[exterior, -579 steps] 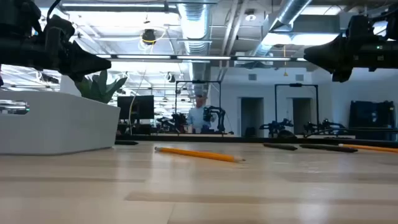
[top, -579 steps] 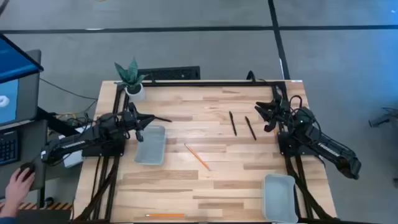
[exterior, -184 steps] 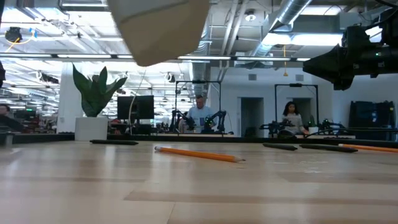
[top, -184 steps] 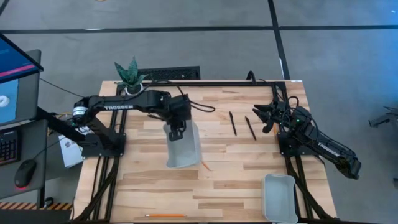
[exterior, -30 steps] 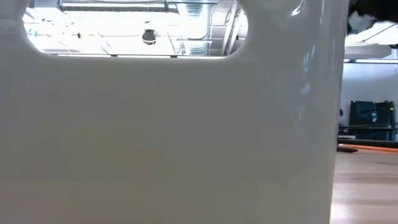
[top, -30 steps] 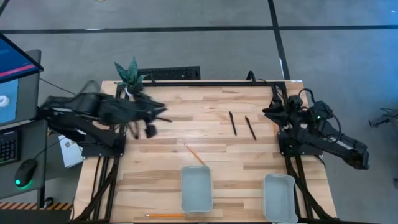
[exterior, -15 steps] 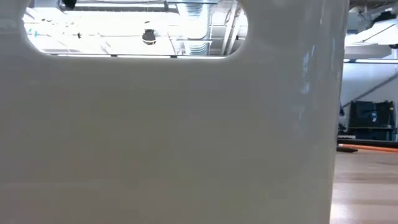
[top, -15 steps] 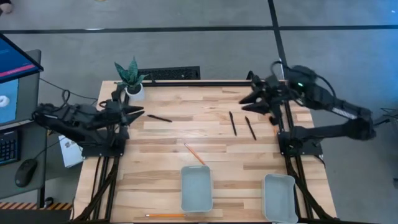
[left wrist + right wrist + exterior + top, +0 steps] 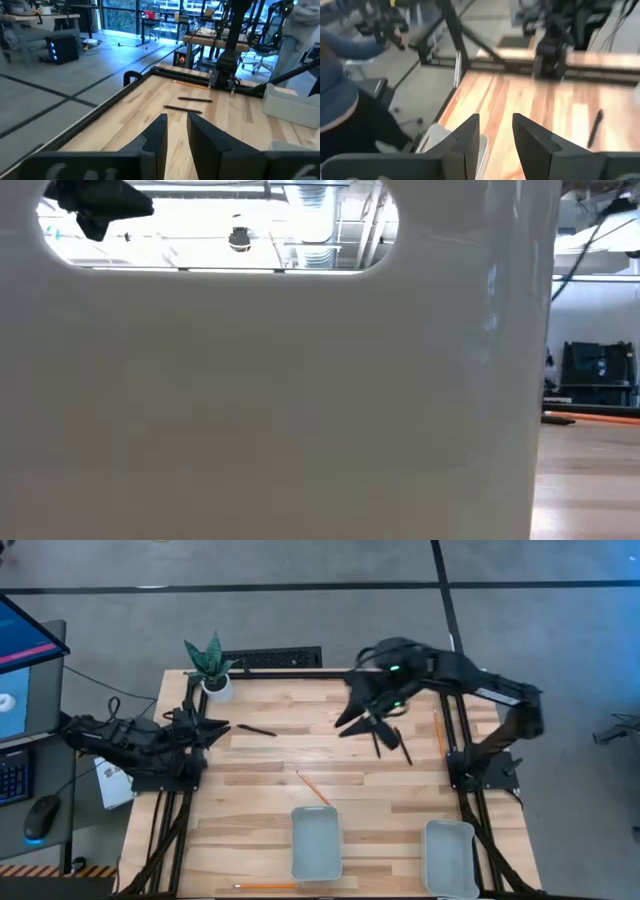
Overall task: Sort pens & pencils
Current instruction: Move the left gray bin to the bottom right of the table
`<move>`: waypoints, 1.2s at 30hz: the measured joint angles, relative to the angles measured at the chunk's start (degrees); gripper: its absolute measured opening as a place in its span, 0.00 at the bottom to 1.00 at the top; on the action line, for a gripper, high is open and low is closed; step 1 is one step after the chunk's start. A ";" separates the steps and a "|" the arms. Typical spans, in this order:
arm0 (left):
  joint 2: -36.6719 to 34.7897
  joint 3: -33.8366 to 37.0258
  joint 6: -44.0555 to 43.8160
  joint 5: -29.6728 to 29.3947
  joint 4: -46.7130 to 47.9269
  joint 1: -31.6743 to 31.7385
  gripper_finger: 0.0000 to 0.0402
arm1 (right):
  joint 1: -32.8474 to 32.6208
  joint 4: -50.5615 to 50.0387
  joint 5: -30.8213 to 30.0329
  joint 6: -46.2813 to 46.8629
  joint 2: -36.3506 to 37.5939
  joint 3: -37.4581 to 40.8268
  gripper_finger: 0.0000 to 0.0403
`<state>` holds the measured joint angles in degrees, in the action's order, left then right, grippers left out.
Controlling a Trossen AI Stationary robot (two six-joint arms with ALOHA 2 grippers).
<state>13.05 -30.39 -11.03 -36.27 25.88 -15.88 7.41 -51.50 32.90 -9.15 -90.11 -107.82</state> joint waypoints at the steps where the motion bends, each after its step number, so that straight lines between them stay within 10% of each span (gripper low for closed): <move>1: 0.01 0.25 0.00 -0.02 -0.06 0.00 0.16 | -0.55 -2.04 -0.02 -0.77 -1.60 -1.24 0.34; 22: 0.05 0.76 -1.83 -0.15 5.68 0.00 0.16 | -12.76 -9.72 -12.00 13.04 -24.12 -4.31 0.34; 36: 0.05 0.76 -5.11 -0.26 10.76 -0.01 0.16 | -14.84 -9.13 -13.47 17.80 -26.49 -4.20 0.34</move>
<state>13.10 -29.63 -16.14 -36.53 36.64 -15.88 -7.44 -60.62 19.43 8.65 -116.60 -112.03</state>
